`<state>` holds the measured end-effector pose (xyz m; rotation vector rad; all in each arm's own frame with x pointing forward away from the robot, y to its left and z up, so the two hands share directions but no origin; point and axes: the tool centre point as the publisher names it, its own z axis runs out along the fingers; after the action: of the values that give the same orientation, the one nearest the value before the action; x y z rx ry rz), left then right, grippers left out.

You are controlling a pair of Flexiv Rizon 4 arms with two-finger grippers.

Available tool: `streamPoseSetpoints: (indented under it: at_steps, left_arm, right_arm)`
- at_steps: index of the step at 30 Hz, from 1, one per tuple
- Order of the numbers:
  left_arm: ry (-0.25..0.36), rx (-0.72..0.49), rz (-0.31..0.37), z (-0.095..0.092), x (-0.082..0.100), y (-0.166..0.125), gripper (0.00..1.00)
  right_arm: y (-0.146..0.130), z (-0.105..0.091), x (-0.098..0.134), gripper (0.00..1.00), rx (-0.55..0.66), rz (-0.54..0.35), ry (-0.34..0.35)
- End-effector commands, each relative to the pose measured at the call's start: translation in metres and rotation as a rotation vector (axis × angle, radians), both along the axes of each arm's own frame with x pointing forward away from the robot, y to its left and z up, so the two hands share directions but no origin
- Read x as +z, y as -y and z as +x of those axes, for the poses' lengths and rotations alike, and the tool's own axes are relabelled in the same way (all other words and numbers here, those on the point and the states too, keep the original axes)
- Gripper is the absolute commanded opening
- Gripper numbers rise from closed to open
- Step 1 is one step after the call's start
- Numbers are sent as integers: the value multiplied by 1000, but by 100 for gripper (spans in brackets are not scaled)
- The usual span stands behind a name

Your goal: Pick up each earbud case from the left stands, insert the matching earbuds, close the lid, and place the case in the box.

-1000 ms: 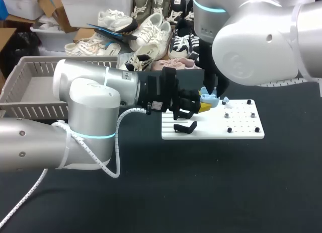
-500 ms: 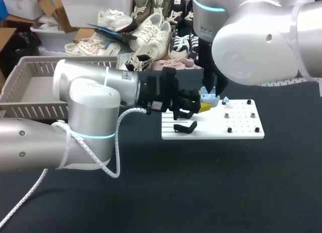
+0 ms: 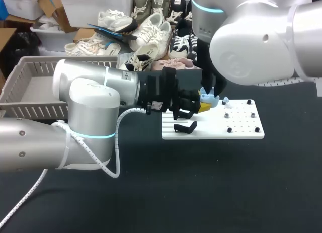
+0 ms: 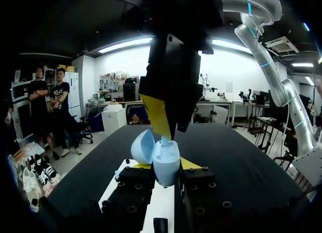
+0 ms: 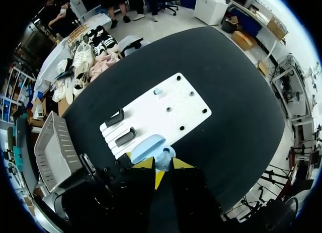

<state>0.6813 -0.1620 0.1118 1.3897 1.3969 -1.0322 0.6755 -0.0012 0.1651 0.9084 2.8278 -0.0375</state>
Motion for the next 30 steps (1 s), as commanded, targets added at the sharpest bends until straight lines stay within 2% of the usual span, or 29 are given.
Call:
streamPoseSetpoints:
  at_steps: [1,17,30]
  left_arm:
    - [0,-2,-1,0,0,0,0]
    - [0,-2,-1,0,0,0,0]
    - [0,-2,-1,0,0,0,0]
  right_arm:
    - [1,1,3,0,-3,-2,5]
    - [2,5,4,0,-5,0,7]
    - [5,-1,6,0,-14,7,15]
